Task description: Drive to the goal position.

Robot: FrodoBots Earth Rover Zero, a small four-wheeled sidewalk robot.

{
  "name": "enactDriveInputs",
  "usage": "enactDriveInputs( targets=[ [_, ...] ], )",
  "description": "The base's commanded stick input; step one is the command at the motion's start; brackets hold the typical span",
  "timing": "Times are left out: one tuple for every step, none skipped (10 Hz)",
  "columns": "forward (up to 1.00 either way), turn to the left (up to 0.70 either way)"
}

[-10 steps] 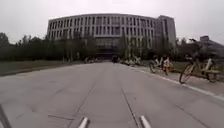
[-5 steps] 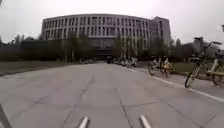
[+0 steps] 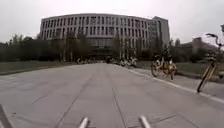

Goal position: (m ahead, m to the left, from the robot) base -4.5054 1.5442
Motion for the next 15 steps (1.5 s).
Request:
enactDriveInputs(
  targets=[
    [1.0, 0.02],
    [1.0, 0.02],
    [1.0, 0.02],
    [1.0, 0.02],
    [1.0, 0.02],
    [1.0, 0.02],
    [1.0, 0.02],
    [1.0, 0.02],
    [1.0, 0.02],
    [1.0, 0.02],
    [1.0, 0.02],
    [1.0, 0.02],
    [1.0, 0.02],
    [1.0, 0.02],
    [1.0, 0.02]
  ],
)
